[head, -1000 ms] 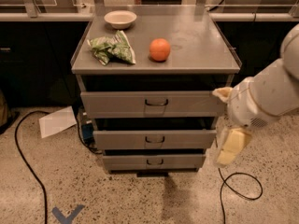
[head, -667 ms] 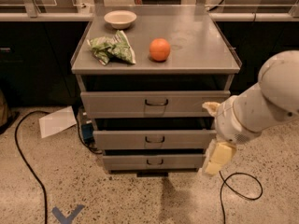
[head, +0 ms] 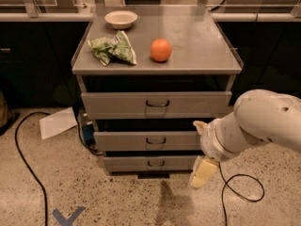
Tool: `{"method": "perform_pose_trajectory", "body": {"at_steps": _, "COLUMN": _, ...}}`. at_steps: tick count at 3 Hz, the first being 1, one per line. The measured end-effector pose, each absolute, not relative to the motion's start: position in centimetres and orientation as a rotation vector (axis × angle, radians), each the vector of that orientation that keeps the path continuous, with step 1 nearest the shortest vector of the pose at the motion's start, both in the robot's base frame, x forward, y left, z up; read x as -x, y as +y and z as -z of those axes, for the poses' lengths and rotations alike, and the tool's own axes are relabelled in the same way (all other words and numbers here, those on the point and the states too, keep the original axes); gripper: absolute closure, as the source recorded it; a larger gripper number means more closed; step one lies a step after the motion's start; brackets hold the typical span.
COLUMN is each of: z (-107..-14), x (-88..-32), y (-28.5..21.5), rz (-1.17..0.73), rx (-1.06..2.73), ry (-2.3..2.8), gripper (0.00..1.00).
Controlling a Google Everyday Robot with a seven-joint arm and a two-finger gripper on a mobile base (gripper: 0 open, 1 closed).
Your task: Open middle drawer
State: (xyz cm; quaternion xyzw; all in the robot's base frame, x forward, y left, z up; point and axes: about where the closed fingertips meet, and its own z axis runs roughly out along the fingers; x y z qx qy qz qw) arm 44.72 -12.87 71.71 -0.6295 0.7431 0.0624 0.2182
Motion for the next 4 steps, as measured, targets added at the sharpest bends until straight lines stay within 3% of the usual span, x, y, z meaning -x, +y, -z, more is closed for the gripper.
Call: {"method": "perform_pose_trajectory", "body": {"at_steps": 4, "z": -59.0, "x": -52.2, "y": -8.0, "rz": -0.184, "rx": 1.69, "ry": 1.893, "gripper": 0.0}}
